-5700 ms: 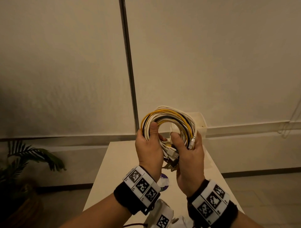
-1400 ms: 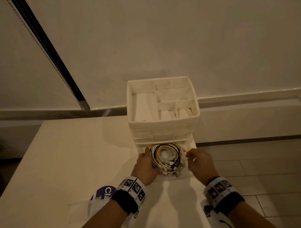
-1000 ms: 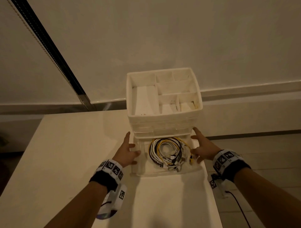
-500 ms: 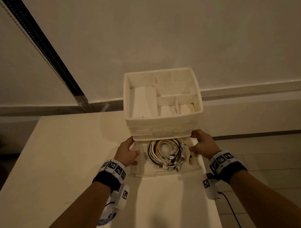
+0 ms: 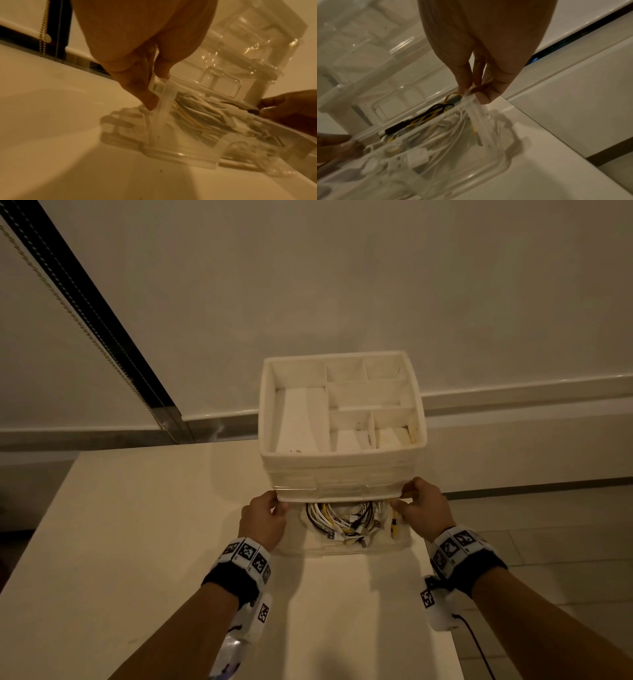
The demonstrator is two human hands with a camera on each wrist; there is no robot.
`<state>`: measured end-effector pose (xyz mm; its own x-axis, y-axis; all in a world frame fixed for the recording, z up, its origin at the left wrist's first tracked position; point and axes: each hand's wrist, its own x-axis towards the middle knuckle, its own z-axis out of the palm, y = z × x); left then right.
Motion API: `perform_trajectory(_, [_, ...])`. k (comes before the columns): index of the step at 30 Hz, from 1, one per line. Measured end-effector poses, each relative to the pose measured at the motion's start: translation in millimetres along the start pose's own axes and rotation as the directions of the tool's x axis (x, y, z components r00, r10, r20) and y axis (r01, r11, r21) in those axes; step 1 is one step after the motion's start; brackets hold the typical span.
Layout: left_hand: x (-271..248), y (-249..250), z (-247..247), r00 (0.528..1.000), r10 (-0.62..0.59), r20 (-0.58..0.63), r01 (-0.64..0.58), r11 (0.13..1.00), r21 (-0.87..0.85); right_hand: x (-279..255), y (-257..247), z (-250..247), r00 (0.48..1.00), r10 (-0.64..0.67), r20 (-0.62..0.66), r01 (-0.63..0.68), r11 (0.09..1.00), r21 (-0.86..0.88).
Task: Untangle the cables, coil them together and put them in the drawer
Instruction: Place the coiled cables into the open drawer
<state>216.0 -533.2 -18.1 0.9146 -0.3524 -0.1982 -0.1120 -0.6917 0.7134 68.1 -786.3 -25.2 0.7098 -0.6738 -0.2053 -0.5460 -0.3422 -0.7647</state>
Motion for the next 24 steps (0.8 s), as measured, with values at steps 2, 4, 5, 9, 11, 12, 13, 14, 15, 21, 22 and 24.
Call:
perform_trajectory(2, [-2, -4, -10, 0.991, 0.015, 0.137, 0.008, 0.986, -0.166, -3, 1, -8, 0.993, 0.010, 0.115, -0.022, 0.995, 0.101])
perform_trajectory(4, [-4, -10, -24, 0.935, 0.051, 0.350, 0.078, 0.936, -0.343, -8, 4, -23, 0.948, -0.006, 0.318, -0.031, 0.993, 0.112])
perform_trajectory(5, [-7, -13, -31, 0.893, 0.093, 0.440, 0.070, 0.938, -0.341, -10, 6, -30, 0.917, -0.021, 0.399, -0.005, 0.998, 0.063])
perform_trajectory(9, [-8, -24, -40, 0.768, 0.071, 0.636, -0.134, 0.990, 0.051, -23, -4, -40, 0.829, -0.039, 0.559, 0.150, 0.977, -0.154])
perform_trajectory(11, [-3, -28, -30, 0.821, 0.017, 0.571, -0.130, 0.979, 0.158, -25, -10, -34, 0.833, -0.082, 0.548, 0.185, 0.973, -0.136])
perform_trajectory(12, [-1, -30, -24, 0.846, 0.010, 0.533, -0.109, 0.982, 0.155, -24, -10, -30, 0.842, -0.108, 0.528, 0.195, 0.974, -0.113])
perform_trajectory(13, [2, -35, -17, 0.867, 0.028, 0.497, -0.108, 0.985, 0.132, -24, -9, -26, 0.850, -0.123, 0.513, 0.197, 0.976, -0.093])
perform_trajectory(14, [2, -35, -12, 0.882, 0.058, 0.467, -0.120, 0.987, 0.103, -23, -6, -23, 0.860, -0.125, 0.495, 0.192, 0.977, -0.087])
perform_trajectory(15, [3, -36, -8, 0.895, 0.094, 0.436, -0.138, 0.988, 0.069, -23, -4, -21, 0.870, -0.123, 0.477, 0.185, 0.979, -0.085])
perform_trajectory(21, [7, -37, 2, 0.943, 0.096, 0.318, -0.086, 0.995, -0.045, -15, 5, -13, 0.941, -0.117, 0.316, 0.145, 0.987, -0.068])
perform_trajectory(22, [8, -39, 5, 0.954, 0.091, 0.284, -0.074, 0.995, -0.070, -13, 7, -10, 0.955, -0.111, 0.273, 0.137, 0.987, -0.077])
perform_trajectory(24, [9, -40, 10, 0.973, 0.071, 0.221, -0.047, 0.992, -0.113, -10, 10, -5, 0.975, -0.105, 0.196, 0.123, 0.989, -0.082])
